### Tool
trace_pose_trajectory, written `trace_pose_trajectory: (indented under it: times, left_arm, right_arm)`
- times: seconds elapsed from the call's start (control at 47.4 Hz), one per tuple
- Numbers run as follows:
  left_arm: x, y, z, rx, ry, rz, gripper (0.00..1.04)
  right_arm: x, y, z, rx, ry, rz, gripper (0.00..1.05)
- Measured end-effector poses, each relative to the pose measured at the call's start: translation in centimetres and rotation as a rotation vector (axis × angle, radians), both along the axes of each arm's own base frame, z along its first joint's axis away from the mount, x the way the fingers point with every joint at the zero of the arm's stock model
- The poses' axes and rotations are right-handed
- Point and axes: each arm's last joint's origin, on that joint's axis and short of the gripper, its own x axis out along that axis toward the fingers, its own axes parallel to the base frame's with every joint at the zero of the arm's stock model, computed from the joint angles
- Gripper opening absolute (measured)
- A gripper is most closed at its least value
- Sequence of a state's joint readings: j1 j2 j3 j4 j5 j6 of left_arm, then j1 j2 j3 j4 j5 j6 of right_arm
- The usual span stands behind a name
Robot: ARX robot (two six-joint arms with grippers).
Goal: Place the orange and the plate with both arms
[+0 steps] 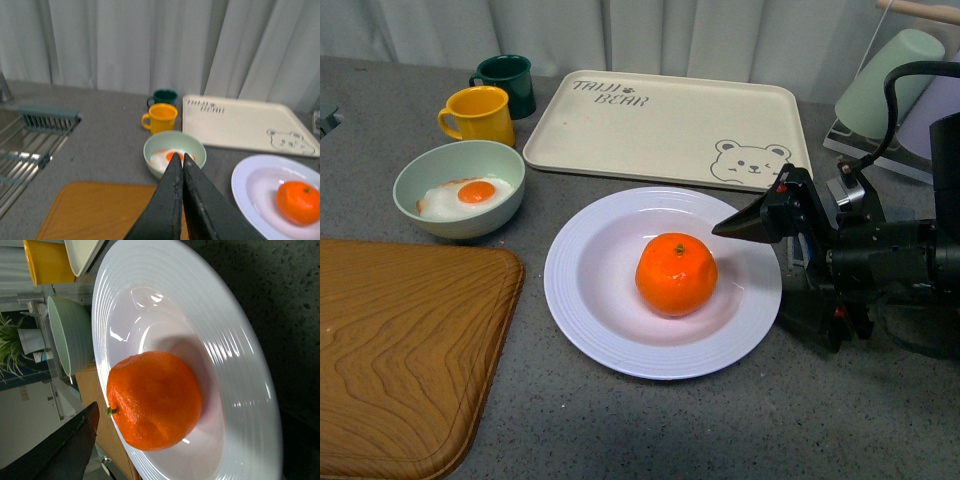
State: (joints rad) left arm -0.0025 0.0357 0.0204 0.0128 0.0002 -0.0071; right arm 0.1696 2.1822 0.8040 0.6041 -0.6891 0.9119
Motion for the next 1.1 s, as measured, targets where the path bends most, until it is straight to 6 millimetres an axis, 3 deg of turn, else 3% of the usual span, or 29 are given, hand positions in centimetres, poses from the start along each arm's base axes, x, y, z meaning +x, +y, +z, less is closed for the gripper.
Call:
trace_pose_trajectory:
  times: [0.274,0.591,0.717,0.802,1.097]
  left_arm:
    - [-0.2,0.0,0.1,-0.001,-0.020,0.000,0.06]
    - [-0.2,0.0,0.1,0.000,-0.020,0.000,0.56]
    - [-0.2,0.0,0.1,0.000,-0.020,0.000,0.83]
    - [-0.2,0.0,0.1,0.000,-0.020,0.000,1.00]
    - [-0.2,0.0,0.1,0.002,-0.020,0.000,0.98]
  right_arm:
    - [0.6,0.5,-0.8,-0.002,0.058,-0.035,0.93]
    - [0.8,0.4,-1.3,-0.036,0.077,-0.080,0.44]
    - [0.7,0.4,-1.4,-0.039,0.077,-0.076,0.17]
    - [1.0,0.6,-0.8,-0.027,0.044,-0.048,0.05]
    - [0.8,0.9,-0.1,-0.036,-0.099,-0.031,0.03]
